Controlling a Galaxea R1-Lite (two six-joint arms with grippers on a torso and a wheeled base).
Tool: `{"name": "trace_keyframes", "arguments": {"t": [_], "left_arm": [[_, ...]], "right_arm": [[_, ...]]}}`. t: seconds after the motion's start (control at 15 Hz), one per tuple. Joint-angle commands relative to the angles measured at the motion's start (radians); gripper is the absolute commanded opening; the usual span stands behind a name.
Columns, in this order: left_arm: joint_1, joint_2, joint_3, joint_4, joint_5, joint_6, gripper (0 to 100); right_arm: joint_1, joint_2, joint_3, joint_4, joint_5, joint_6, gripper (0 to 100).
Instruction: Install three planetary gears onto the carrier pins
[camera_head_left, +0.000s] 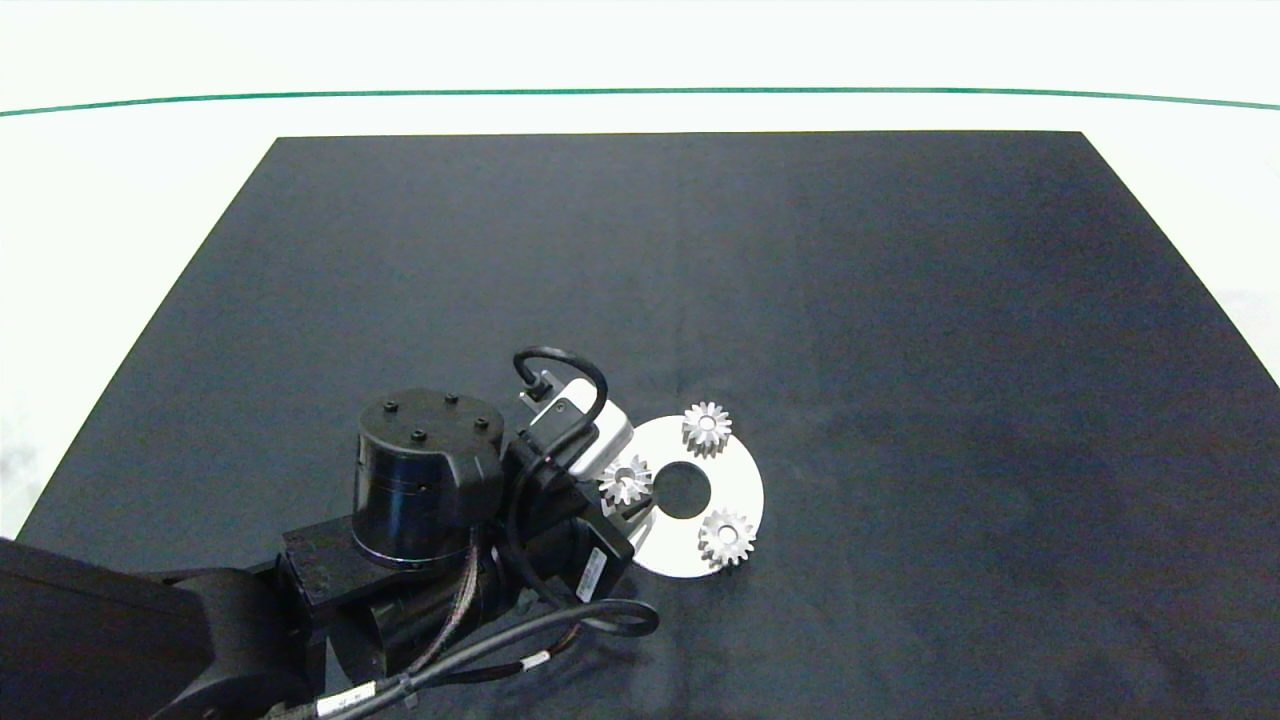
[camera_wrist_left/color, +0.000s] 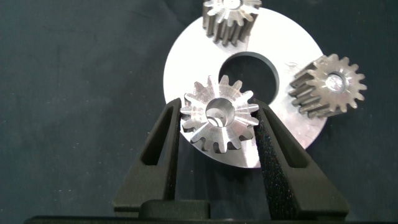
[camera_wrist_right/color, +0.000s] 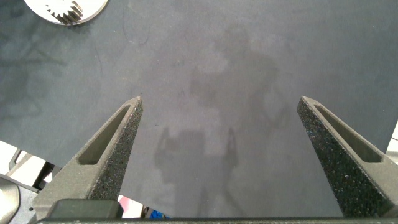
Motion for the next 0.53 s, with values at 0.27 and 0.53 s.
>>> {"name": "trace_keyframes", "arguments": {"t": [0.27, 0.53], "left_arm": [[0.001, 0.003, 0.011, -0.005, 0.001, 0.001, 7], [0.01, 0.001, 0.017, -0.007, -0.014, 0.001, 7]], "right_arm": [[0.0, -0.003, 0.0, 0.003, -0.002, -0.002, 100], [0.002, -0.003, 0.0, 0.003, -0.002, -0.002, 100]]}}
